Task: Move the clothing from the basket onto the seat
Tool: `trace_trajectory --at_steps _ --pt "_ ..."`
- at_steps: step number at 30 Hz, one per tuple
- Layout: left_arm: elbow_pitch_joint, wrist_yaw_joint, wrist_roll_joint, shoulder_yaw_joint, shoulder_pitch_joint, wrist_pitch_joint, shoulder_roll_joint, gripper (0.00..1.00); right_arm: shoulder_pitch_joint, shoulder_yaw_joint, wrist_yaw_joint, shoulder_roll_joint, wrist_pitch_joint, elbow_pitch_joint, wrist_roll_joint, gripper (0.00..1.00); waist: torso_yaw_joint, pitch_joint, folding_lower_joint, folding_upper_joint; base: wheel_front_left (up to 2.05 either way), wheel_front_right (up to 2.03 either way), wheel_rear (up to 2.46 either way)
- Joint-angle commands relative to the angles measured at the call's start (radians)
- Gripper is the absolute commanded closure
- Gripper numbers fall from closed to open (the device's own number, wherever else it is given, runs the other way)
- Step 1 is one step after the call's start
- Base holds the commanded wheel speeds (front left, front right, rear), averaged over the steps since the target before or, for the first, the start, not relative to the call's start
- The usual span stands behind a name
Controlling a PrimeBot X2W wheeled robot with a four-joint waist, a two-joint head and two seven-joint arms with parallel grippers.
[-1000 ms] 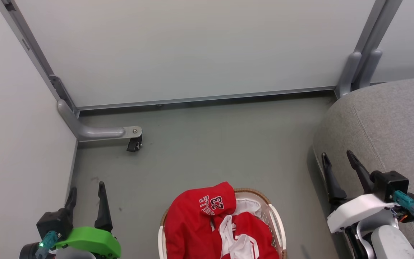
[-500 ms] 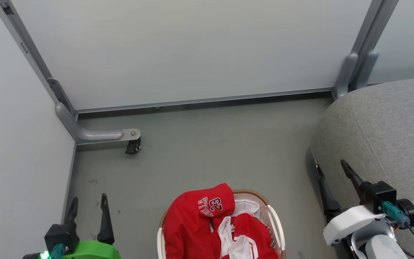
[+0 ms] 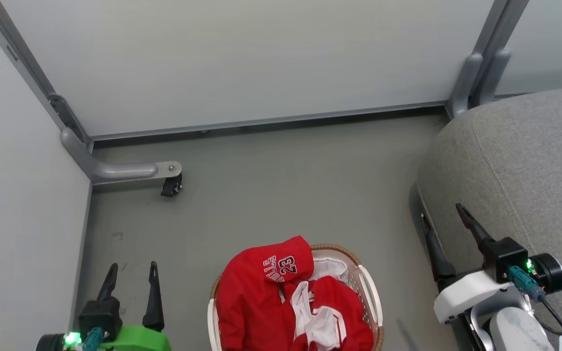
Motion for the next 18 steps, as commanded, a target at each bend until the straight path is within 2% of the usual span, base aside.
trace_trajectory --at_steps 1,18 --pt "0.002 -0.008 -0.009 -0.006 -0.033 -0.004 0.001 0.0 -0.023 0.0 0.0 -0.002 -0.005 -0.009 -0.002 0.0 -0.022 0.051 0.0 0.0 0.0 0.0 0.0" --pt "0.134 -0.048 0.003 -0.067 -0.267 -0.002 0.013 0.0 -0.183 0.018 0.0 0.01 -0.005 -0.074 0.017 0.0 -0.14 0.341 0.0 0.0 0.0 0.0 0.0"
